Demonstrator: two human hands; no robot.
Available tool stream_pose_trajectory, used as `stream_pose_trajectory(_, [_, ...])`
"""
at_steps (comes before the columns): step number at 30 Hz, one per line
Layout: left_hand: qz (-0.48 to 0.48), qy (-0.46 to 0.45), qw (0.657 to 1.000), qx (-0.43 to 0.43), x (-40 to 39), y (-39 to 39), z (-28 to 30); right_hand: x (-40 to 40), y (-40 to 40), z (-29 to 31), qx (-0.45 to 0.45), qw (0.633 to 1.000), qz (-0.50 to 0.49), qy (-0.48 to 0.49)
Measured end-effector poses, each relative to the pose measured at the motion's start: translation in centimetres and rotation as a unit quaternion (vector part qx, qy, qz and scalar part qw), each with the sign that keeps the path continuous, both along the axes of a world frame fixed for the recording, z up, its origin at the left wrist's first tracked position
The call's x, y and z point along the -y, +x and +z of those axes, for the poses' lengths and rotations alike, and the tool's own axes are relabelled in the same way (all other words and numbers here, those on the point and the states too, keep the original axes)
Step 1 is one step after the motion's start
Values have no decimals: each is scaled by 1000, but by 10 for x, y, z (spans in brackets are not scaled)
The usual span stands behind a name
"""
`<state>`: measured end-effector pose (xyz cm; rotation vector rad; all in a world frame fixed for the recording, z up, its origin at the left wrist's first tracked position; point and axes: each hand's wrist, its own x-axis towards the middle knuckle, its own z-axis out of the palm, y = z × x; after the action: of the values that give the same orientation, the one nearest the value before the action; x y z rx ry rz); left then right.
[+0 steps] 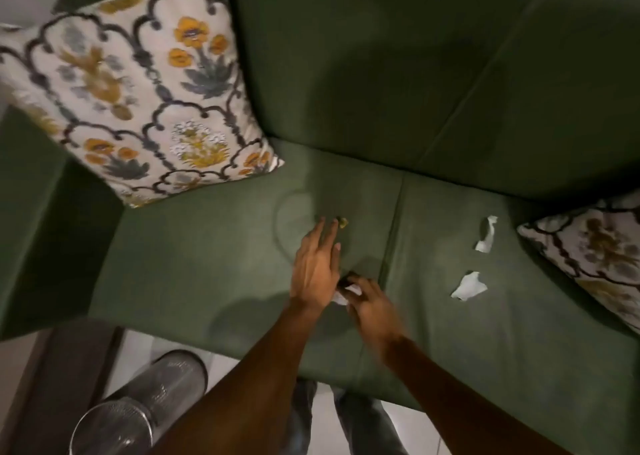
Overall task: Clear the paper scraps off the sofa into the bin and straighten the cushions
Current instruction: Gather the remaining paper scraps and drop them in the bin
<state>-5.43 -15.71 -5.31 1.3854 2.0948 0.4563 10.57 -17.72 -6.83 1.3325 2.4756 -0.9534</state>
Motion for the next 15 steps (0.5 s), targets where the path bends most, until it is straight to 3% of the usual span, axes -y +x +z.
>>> stream_pose_trajectory(4, [-62,-6,997,-37,-36,12,-14,-5,14,-10,-39,999,-24,-22])
stream_pose_trajectory(9, [-49,-11,999,0,-51,13,-34,-12,27,-24,-50,994,-52,-80])
stream_pose_trajectory(12, [-55,-3,998,5,-58,17,-37,-13,37,-25,-76,972,-198,-101])
stream_pose_trajectory(15, [-53,-19,998,20,-64,27,-31,-19,49,-20,-111,913,-387,-62])
